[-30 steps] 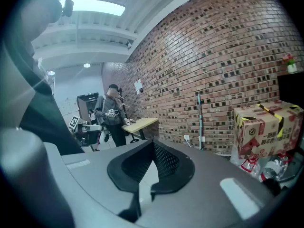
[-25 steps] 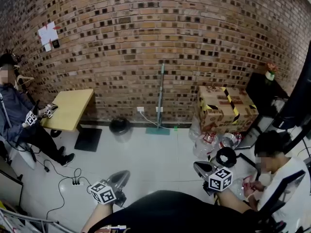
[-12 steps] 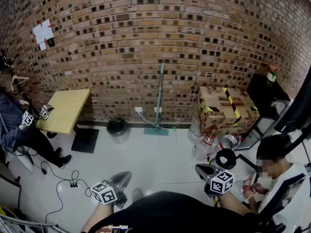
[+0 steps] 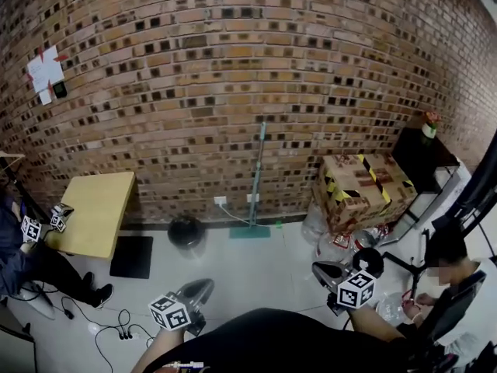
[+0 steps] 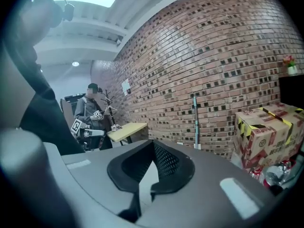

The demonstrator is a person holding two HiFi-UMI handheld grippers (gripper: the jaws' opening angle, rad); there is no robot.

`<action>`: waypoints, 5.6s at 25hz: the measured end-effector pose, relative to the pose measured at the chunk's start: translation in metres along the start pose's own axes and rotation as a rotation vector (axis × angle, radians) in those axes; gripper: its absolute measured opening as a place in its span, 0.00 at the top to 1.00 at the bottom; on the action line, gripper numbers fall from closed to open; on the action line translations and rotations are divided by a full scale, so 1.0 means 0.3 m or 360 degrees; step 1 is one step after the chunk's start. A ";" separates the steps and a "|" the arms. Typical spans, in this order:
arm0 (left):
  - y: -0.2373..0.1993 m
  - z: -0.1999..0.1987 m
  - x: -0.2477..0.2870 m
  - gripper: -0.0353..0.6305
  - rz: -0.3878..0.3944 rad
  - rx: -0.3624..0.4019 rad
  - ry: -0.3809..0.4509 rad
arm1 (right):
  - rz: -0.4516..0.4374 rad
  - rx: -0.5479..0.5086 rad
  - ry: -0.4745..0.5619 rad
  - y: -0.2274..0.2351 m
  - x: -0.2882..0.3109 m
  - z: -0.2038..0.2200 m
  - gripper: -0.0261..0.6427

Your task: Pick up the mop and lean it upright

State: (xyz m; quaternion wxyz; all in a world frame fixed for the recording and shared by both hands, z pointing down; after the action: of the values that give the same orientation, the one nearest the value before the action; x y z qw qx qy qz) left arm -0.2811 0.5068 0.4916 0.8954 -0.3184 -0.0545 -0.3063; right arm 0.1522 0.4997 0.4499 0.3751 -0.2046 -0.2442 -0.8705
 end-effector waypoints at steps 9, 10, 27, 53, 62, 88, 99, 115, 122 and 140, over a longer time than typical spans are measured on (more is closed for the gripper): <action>-0.296 -0.165 -0.019 0.95 -0.0009 -0.0020 -0.0047 | -0.0017 0.0027 -0.0053 -0.007 0.280 -0.180 0.94; -0.309 -0.170 -0.011 0.95 -0.0019 -0.0037 -0.0047 | -0.0021 0.0026 -0.0062 0.009 0.295 -0.191 0.94; -0.297 -0.414 0.496 0.95 -0.0344 -0.0072 0.0154 | -0.0344 -0.0178 -0.0047 0.692 0.477 -0.541 0.94; -0.969 -0.972 0.960 0.95 0.0080 0.0117 -0.0075 | -0.0061 -0.0040 0.0032 1.015 0.962 -0.945 0.94; -1.219 -1.196 1.077 0.95 0.0211 0.0186 -0.0143 | 0.0023 0.0022 0.0020 1.052 1.150 -1.079 0.94; -1.039 -1.350 1.899 0.69 -0.0327 0.0327 -0.0344 | -0.0319 -0.0066 -0.0050 1.530 1.104 -1.126 0.94; -1.063 -1.329 2.080 0.53 -0.0690 0.0263 -0.0552 | -0.0219 0.0022 -0.0049 1.529 1.047 -1.083 0.94; -1.112 -1.341 2.036 0.77 -0.0883 0.0216 -0.0579 | -0.0215 -0.0001 -0.0043 1.523 1.028 -1.086 0.94; -1.089 -1.335 1.836 0.79 -0.0893 0.0388 -0.0563 | -0.0237 -0.0048 -0.0026 1.516 1.041 -1.117 0.94; -0.777 -1.791 1.457 0.79 -0.0542 0.0696 -0.0369 | -0.0316 -0.0401 0.0110 1.311 0.889 -1.637 0.94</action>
State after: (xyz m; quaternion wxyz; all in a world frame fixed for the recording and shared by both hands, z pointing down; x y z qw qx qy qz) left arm -0.1168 -0.1842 0.3194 0.8663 -0.1370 -0.2737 -0.3947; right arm 0.1942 -0.1679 0.3093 0.2667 -0.1949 -0.1392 -0.9335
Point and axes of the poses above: the fingertips, and each gripper's own axes: x forward along the fingers, y to its right, z out of its underside, the point moved 9 cm from there along -x, backward along the fingers, and after that the axes turned 14 degrees about -y, right-handed, at the moved point
